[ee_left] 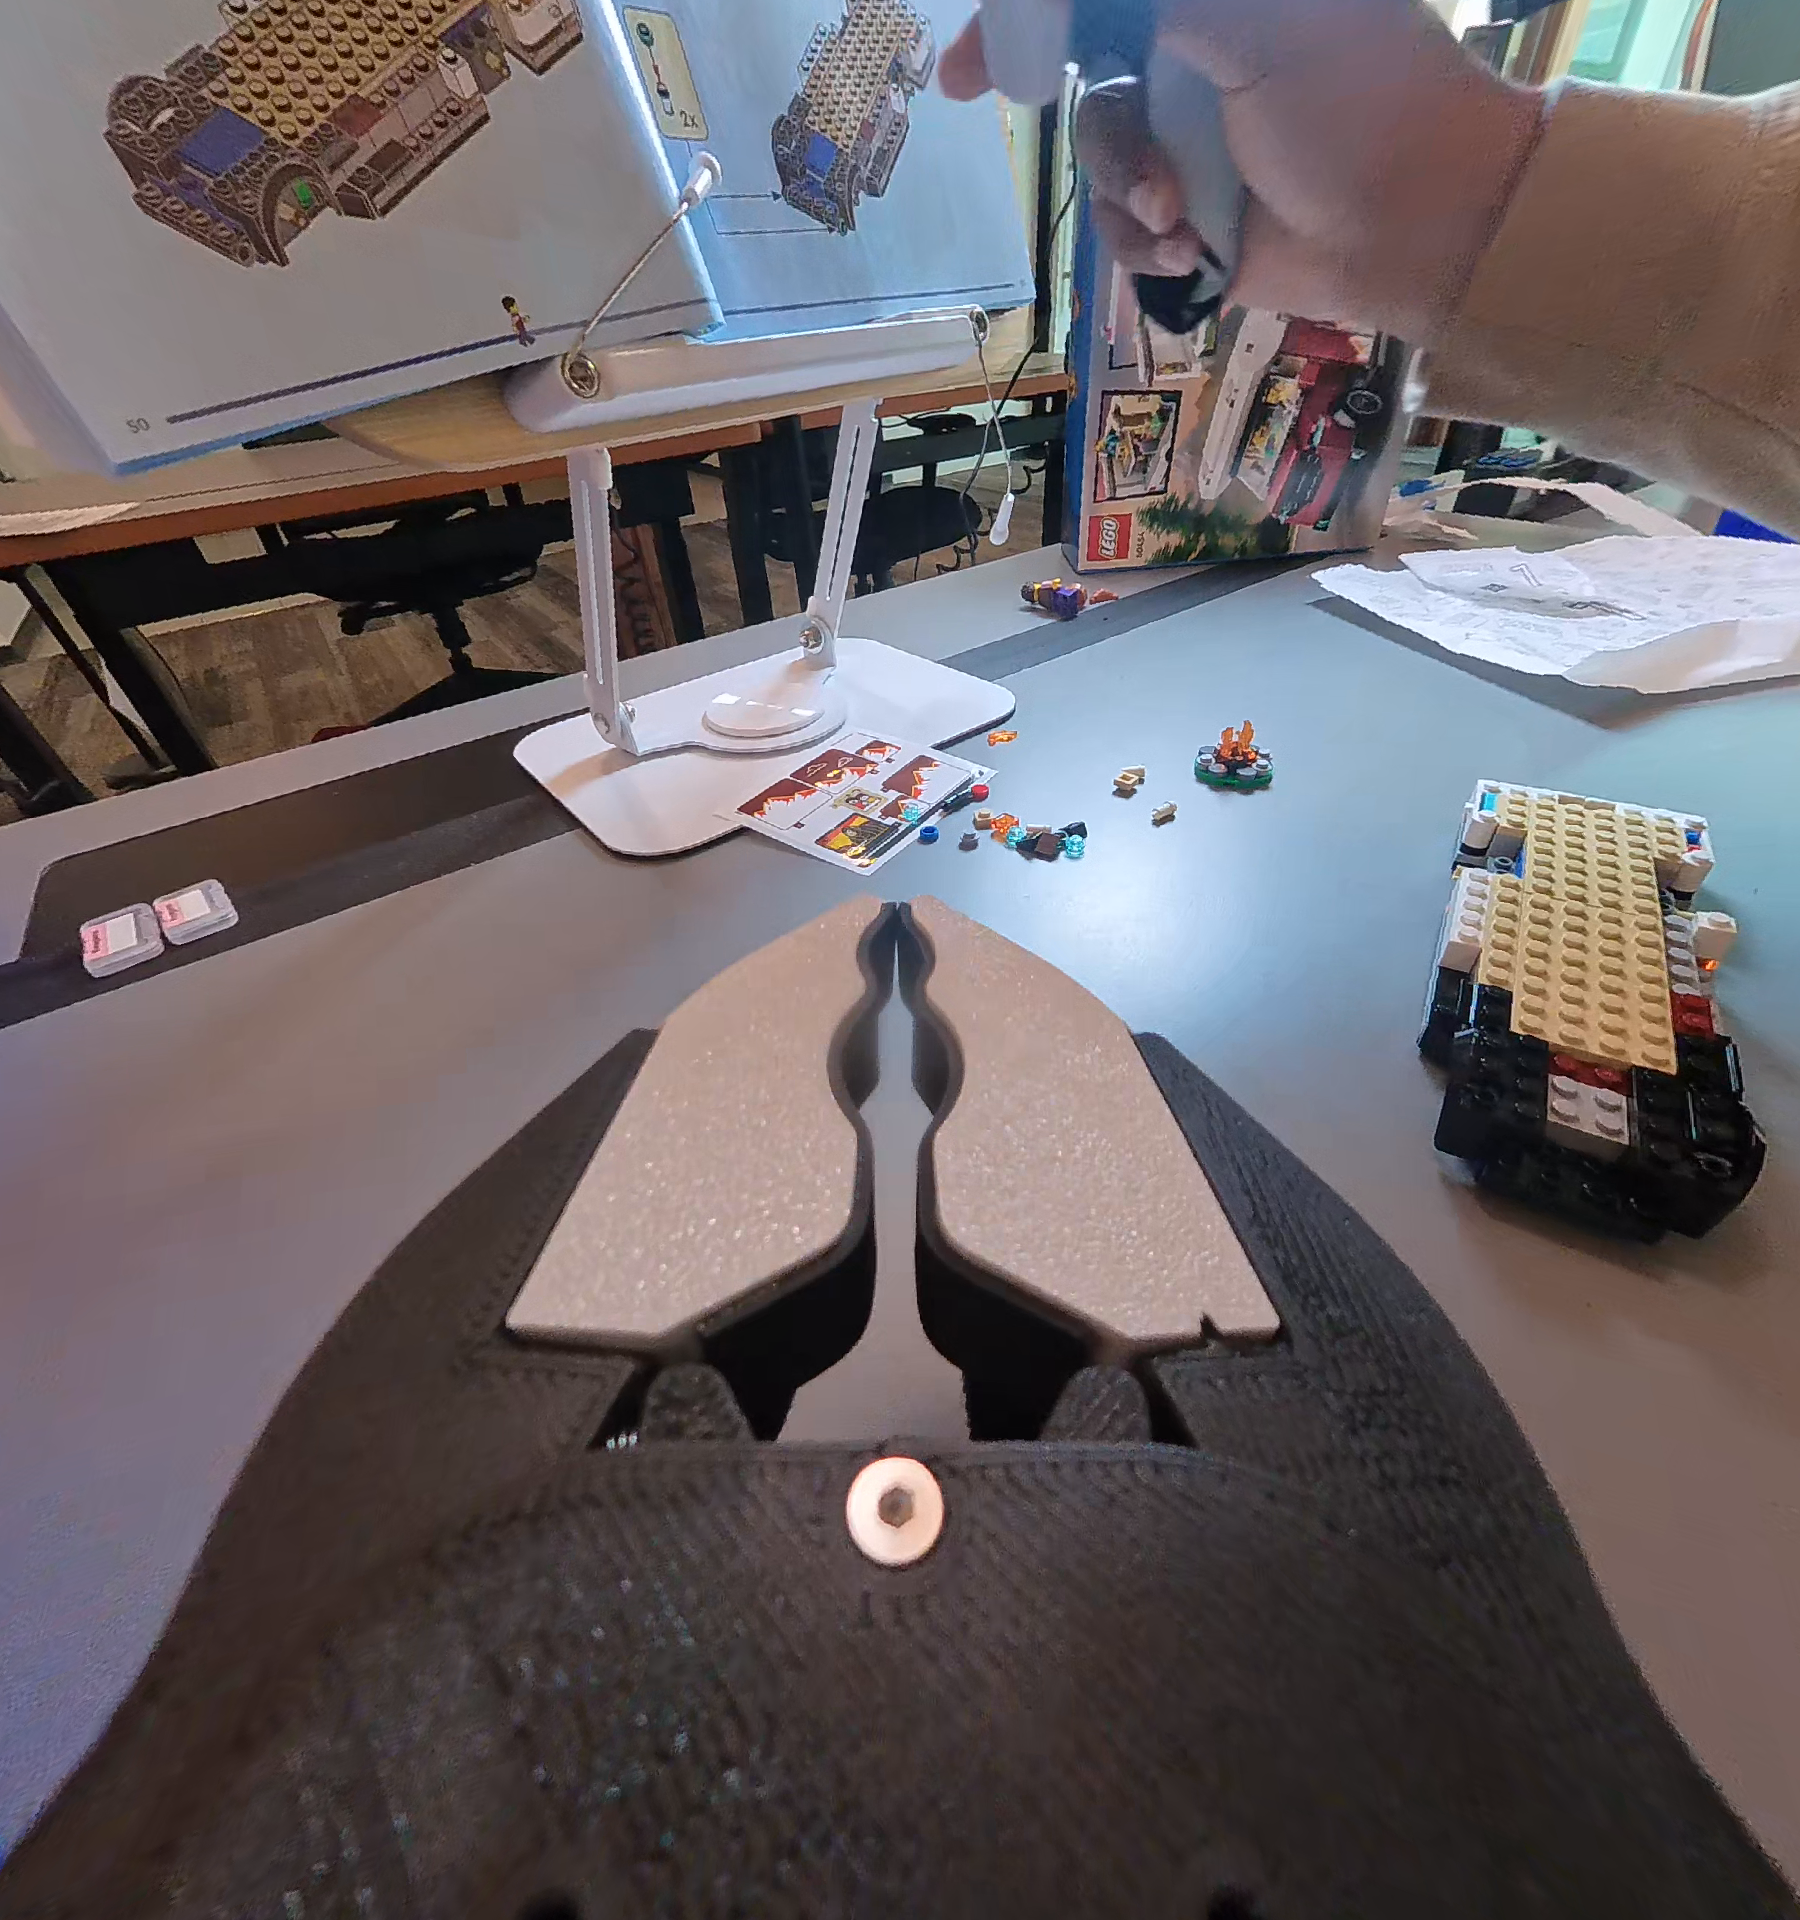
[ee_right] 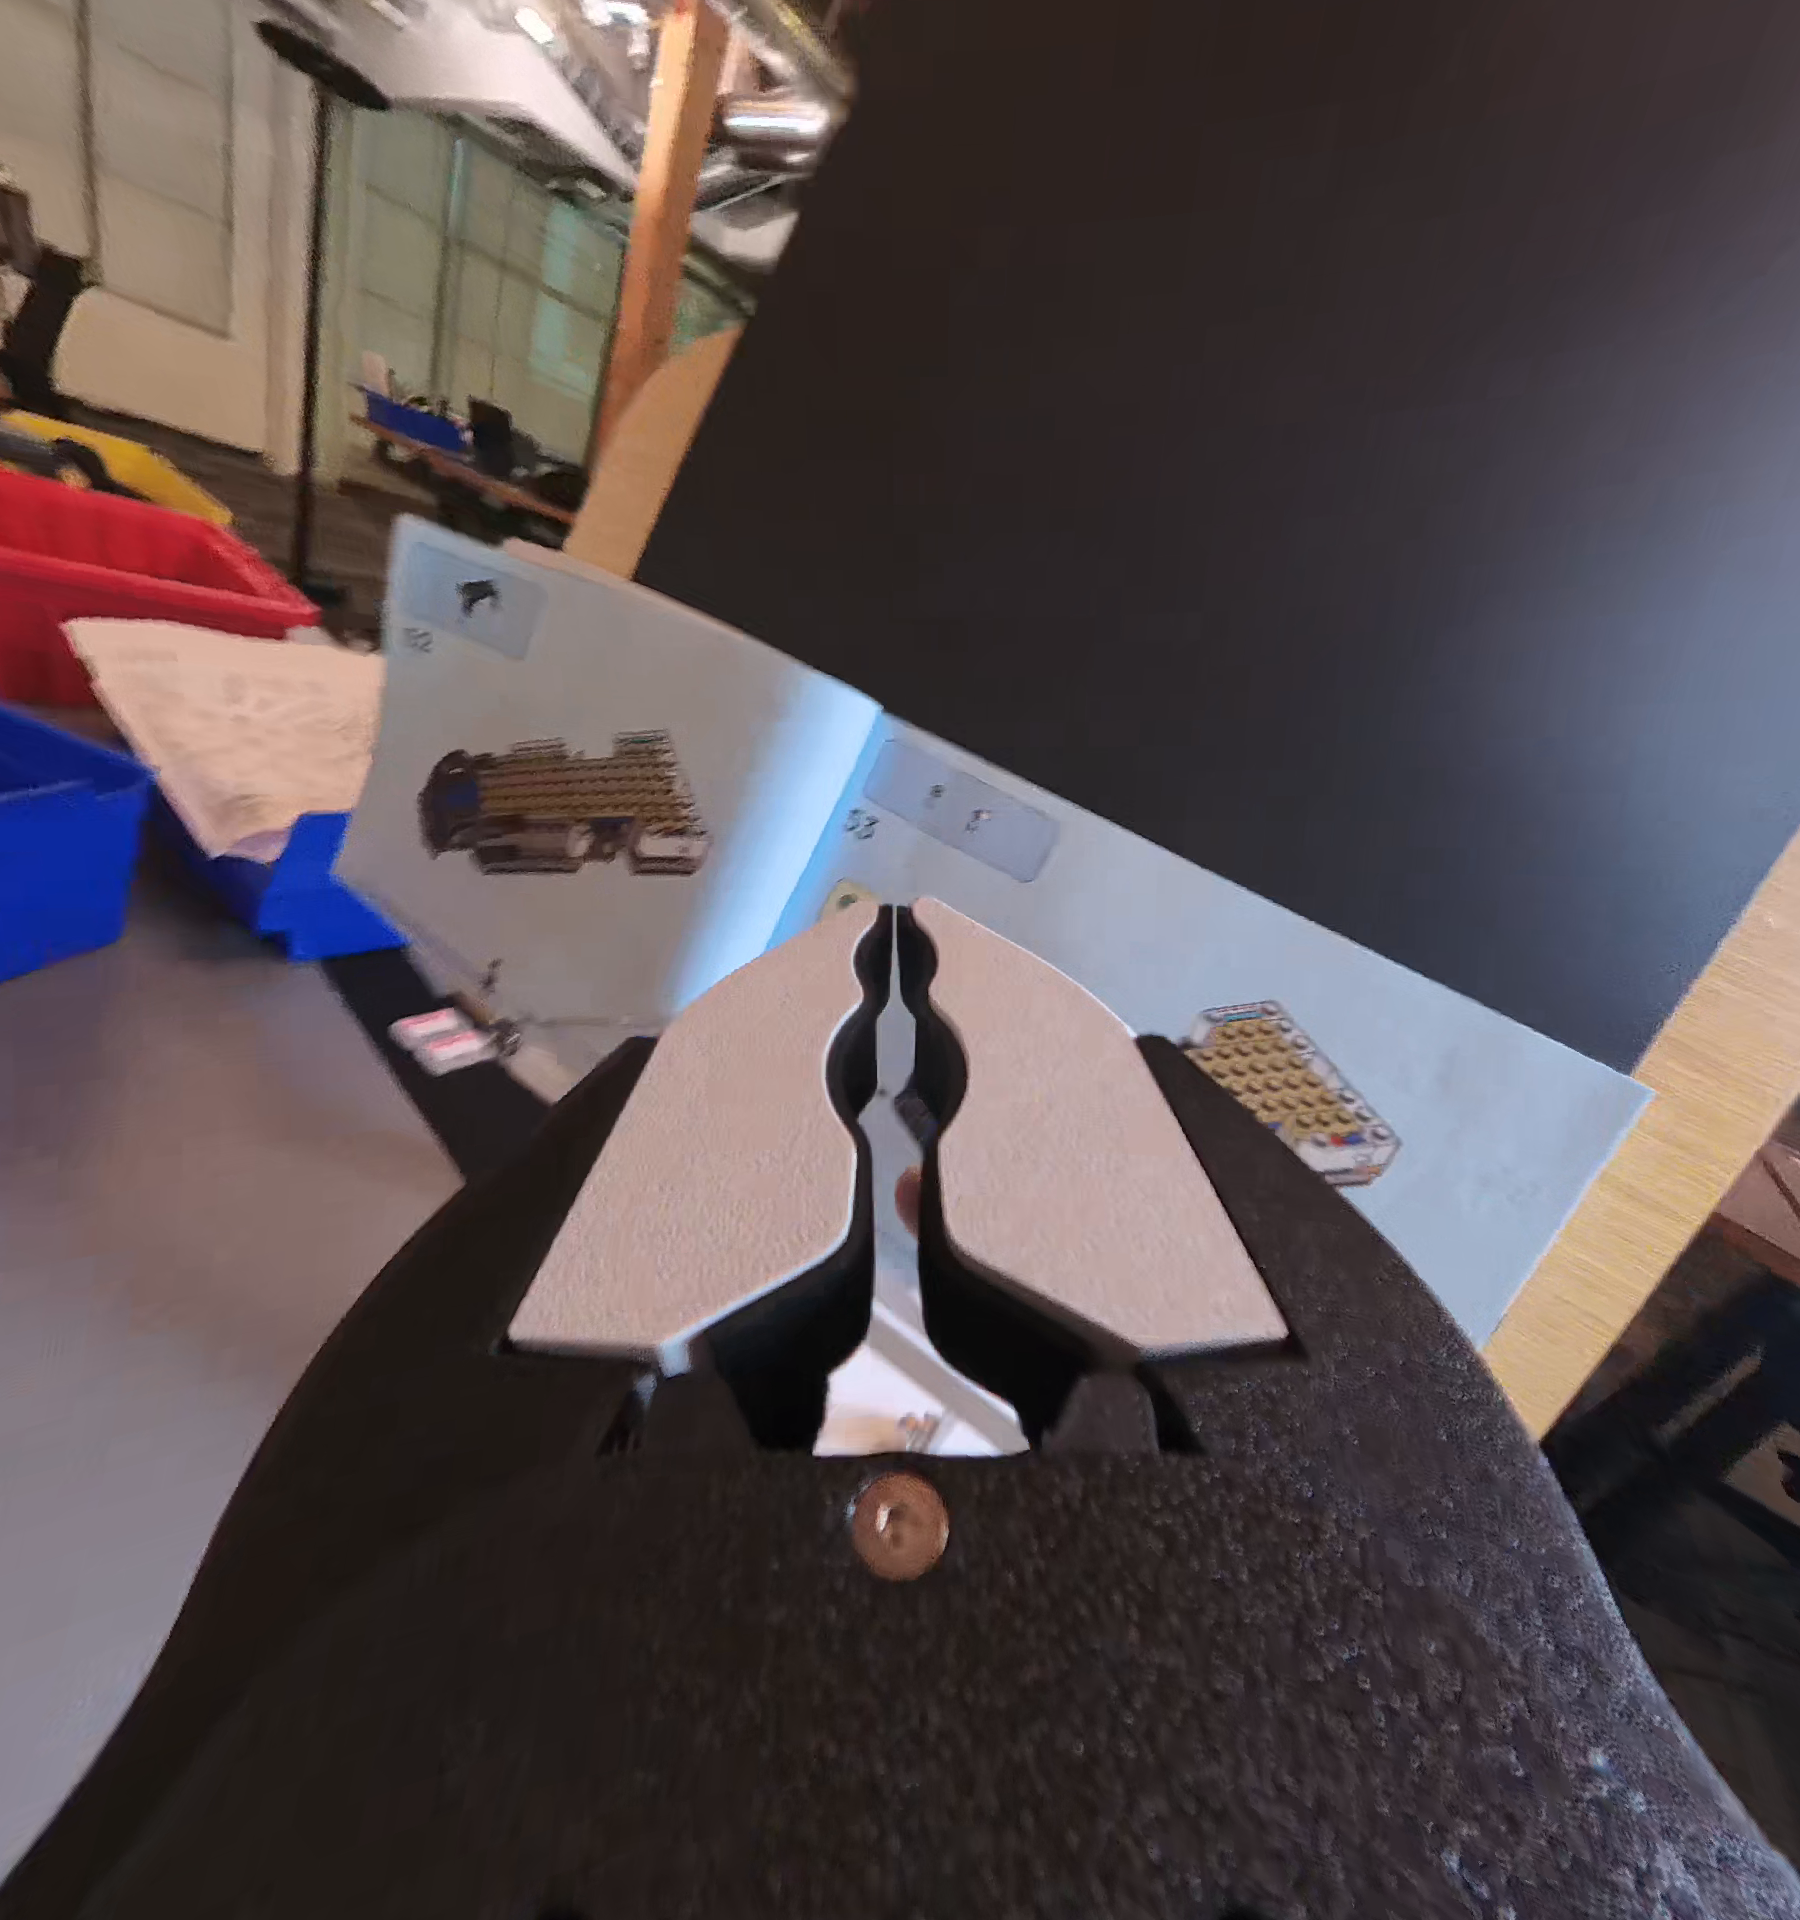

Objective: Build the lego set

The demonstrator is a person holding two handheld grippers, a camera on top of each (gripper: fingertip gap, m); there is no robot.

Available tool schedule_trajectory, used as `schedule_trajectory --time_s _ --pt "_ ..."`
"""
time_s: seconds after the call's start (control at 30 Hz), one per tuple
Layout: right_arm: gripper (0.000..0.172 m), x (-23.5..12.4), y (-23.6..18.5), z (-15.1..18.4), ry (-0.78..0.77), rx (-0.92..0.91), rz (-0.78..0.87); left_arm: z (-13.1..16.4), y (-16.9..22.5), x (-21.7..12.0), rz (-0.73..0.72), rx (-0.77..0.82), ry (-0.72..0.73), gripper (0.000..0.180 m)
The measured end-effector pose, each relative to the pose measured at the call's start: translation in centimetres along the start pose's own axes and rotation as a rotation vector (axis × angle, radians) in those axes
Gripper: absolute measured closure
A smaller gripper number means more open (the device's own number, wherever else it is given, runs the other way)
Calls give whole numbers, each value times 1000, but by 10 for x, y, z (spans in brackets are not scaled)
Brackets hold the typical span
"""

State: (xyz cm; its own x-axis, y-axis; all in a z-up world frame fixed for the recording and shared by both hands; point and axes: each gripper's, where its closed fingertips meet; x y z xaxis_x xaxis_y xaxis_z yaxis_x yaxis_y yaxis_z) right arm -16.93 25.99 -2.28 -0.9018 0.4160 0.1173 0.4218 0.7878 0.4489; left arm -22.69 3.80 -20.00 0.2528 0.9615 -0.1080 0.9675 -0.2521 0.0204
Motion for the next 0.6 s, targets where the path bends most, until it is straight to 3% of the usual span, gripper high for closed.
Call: schedule_trajectory --time_s 0.1,0.3,0.4,0.6 --pt "170 -43 -38 17 -85 -44 -194 -1 0 -1 -1 3 3 180" --pt "166 -131 -99 92 -335 1 -454 5 3 3 15 15 -22 180" --pt "167 -141 -123 116 -451 29 -559 5 1 4 3 13 -27 180" --pt "163 -123 -169 158 -776 81 -729 4 -2 1 -14 25 -23 180"
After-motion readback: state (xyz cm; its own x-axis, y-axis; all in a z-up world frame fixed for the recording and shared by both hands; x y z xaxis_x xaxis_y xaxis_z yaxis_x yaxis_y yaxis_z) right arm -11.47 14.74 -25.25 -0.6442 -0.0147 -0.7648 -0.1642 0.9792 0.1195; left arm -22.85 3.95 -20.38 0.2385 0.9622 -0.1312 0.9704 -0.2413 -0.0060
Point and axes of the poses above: each gripper's, where its closed fingertips meet, x out along the fingers, z out of its underside, y = z × x across the jaws, and after that the axes turned 5 degrees about -x, right-handed
